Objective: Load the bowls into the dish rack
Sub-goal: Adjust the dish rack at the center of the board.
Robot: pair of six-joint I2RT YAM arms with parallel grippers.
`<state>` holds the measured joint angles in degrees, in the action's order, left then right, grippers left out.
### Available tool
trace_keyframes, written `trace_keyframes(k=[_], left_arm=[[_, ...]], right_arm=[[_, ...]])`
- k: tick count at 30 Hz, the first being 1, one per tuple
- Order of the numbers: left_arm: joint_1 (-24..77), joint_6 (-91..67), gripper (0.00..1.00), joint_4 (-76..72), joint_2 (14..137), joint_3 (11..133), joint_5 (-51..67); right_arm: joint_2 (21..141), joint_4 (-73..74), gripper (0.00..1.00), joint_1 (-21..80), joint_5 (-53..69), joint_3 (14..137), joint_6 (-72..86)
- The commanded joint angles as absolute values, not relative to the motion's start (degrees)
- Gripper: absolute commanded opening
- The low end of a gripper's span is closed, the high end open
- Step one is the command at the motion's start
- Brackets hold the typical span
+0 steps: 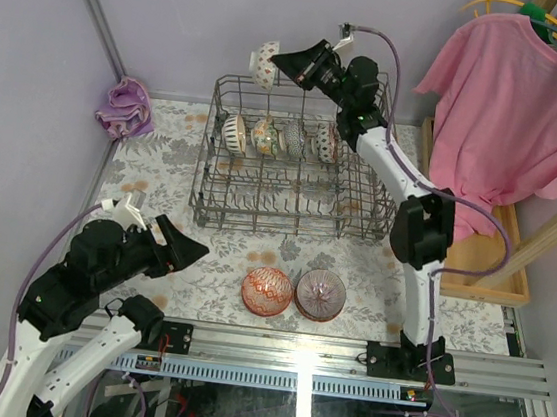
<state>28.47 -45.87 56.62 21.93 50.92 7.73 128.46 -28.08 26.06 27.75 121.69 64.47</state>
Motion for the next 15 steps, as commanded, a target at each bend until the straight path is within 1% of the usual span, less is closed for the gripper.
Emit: trace_keyframes(k=[1, 5, 8, 15], left_arm=[[28.6, -43.1, 0.79, 59.2, 23.2, 55.7, 4.6], [28.6, -41.8, 0.84, 61.3, 24.5, 60.9, 2.8], [28.5, -40.7, 0.85, 62.5, 25.2, 64.1, 1.7], [28.6, -40.3, 0.86, 63.8, 24.7, 66.3, 1.4]], right_arm=[[116.0, -34.3, 0.00, 29.2, 31.9, 110.6, 62.4], [107.4, -33.6, 0.00, 31.5, 33.4, 99.4, 61.3], [102.2, -30.7, 0.00, 32.9, 33.9, 93.0, 58.5], [95.7, -28.5, 0.00, 35.4, 33.9, 81.9, 58.6]])
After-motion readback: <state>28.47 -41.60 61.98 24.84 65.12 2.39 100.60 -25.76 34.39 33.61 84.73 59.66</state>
